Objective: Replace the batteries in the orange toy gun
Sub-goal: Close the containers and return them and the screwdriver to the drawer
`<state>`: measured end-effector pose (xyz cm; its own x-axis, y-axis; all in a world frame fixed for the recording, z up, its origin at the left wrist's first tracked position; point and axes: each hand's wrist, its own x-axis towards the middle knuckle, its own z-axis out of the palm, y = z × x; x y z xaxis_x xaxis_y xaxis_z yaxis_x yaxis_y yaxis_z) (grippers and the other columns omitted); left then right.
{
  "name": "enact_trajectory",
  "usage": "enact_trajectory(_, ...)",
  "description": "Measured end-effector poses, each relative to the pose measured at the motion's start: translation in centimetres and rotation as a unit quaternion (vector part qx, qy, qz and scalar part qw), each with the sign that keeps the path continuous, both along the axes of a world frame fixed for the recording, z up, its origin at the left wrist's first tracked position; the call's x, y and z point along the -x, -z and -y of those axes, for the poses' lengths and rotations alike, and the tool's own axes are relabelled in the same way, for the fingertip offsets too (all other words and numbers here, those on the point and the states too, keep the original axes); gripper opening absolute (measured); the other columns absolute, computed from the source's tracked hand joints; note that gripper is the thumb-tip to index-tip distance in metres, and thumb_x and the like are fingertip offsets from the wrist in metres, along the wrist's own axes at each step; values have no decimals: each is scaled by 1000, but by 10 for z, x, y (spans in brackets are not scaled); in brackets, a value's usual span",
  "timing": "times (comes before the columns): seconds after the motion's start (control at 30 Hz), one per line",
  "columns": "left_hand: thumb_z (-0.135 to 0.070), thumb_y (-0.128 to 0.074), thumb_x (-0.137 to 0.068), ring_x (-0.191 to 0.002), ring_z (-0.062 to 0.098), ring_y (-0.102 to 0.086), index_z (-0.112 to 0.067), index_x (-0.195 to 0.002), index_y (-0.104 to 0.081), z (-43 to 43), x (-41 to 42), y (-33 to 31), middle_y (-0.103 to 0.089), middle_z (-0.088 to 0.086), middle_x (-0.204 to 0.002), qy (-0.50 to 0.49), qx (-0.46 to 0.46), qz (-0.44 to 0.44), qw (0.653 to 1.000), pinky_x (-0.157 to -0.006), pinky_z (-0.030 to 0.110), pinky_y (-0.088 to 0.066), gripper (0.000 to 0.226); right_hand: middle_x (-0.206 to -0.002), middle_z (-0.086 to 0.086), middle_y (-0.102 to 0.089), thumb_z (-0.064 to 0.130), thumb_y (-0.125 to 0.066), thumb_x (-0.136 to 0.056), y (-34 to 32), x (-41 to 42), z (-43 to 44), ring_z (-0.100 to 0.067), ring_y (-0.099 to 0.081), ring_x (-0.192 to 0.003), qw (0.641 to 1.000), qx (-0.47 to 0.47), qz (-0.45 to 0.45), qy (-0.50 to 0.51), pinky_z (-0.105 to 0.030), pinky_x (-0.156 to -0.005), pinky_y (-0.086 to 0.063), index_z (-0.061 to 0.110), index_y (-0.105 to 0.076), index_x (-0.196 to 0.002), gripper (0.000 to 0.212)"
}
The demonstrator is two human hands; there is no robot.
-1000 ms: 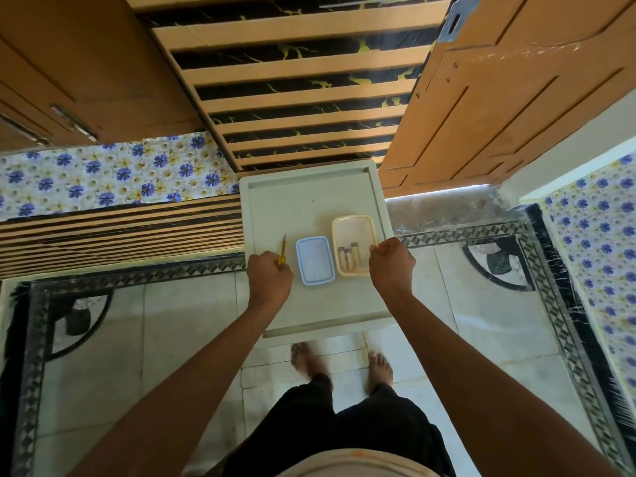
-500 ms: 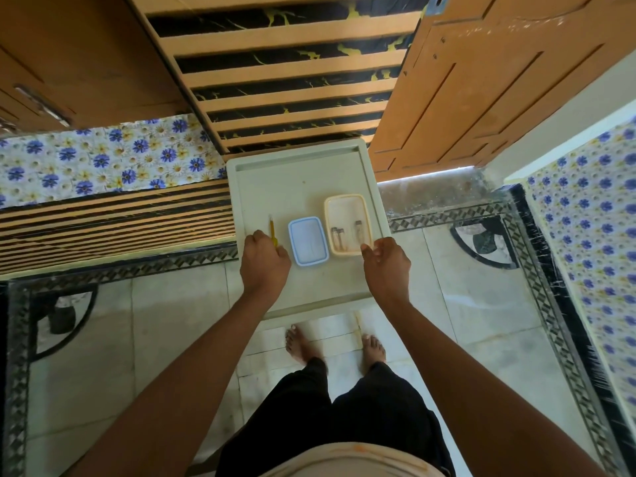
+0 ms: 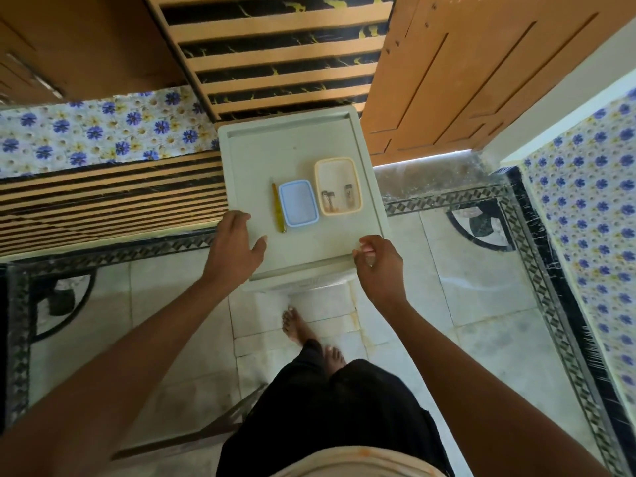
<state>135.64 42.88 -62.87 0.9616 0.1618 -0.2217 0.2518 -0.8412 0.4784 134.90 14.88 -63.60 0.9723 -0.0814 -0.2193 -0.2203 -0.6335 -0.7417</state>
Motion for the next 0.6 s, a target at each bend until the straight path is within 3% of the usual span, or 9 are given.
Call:
enact_trajectory(0.13,-48,-66,-96,-158,26,-17,1,-158,-31,-12,14,5,-19,14,-170,66,-36,-72,995,-128,41,-19,86,-114,-11,-56,5,-66,-93,17,22,3,-29,-55,-107,993,55,88,-58,-34,-89,-48,9,-67,-112,20)
enact_trajectory(0.27,-63,-55,-92,-158,33,-19,7,-156,-32,-29,21,27,-19,20,-170,147,-103,-20,984,-128,48,-21,97,-104,-11,-58,6,-62,-92,47,39,6,-30,-55,-99,979,65,147,-129,-37,-85,-48,8,-67,-104,13)
enact_trajectory(0.4,-75,-39,-94,-158,37,-17,7,-158,-27,-40,18,42,-17,24,-170,230,-182,27,956,-128,52,-21,105,-106,-11,-67,4,-60,-92,83,55,5,-34,-62,-98,972,75,106,-195,-46,-79,-57,7,-69,-108,19)
enact_trajectory(0.53,-67,-37,-96,-159,37,-11,8,-158,-23,-41,20,59,-14,25,-170,240,-182,83,950,-128,53,-18,99,-130,-13,-69,3,-61,-94,110,62,-6,-36,-62,-122,954,103,6,-280,-48,-97,-56,6,-65,-134,41)
enact_trajectory(0.6,-65,-37,-99,-160,34,-3,7,-160,-17,-43,23,69,-8,23,-171,238,-182,96,949,-129,53,-16,96,-136,-14,-66,3,-60,-93,124,61,-18,-35,-58,-129,940,118,-20,-321,-49,-99,-55,5,-61,-140,46)
